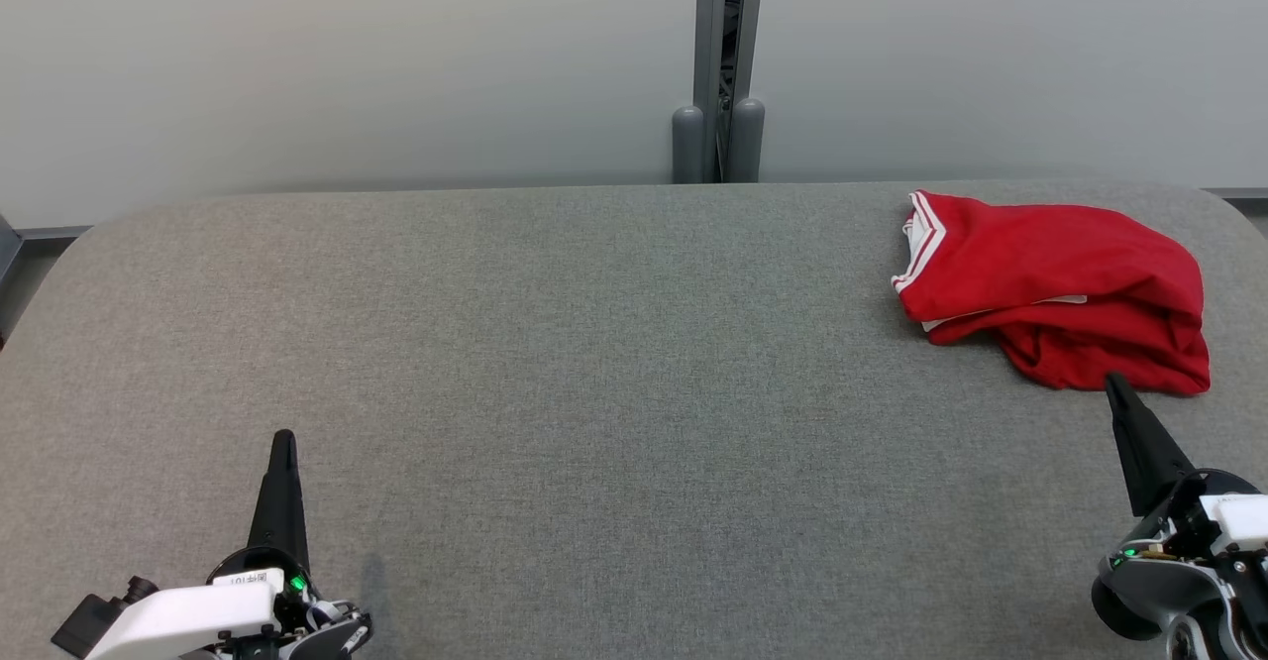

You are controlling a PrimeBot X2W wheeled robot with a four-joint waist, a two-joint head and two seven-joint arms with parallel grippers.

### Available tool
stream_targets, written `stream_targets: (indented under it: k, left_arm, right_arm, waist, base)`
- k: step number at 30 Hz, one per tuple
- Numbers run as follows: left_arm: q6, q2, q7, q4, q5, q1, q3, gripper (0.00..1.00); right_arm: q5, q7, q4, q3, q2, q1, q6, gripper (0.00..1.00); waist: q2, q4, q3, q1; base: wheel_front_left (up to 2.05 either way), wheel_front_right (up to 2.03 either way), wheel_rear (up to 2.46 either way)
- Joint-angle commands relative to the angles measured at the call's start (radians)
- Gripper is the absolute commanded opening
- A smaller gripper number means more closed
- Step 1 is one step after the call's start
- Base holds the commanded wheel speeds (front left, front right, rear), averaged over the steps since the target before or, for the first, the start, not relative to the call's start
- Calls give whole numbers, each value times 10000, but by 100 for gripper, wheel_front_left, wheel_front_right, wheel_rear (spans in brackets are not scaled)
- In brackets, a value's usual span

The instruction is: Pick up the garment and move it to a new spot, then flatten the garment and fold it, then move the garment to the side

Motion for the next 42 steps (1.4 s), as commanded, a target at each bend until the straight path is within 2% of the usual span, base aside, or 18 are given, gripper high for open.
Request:
stream_targets:
  k: [1,42]
  left_arm:
    - [-31,32,16,-25,-41,-137,16,0]
    - [-31,33,15,-24,-42,-137,15,0]
  right_arm:
    - [44,36,-20,-19,-55,-91,4,0]
    - [43,34,-20,-14,-55,-91,4,0]
  waist:
    - [0,0,0,0]
    - [0,0,0,0]
  base:
    - [0,0,0]
    - [0,0,0]
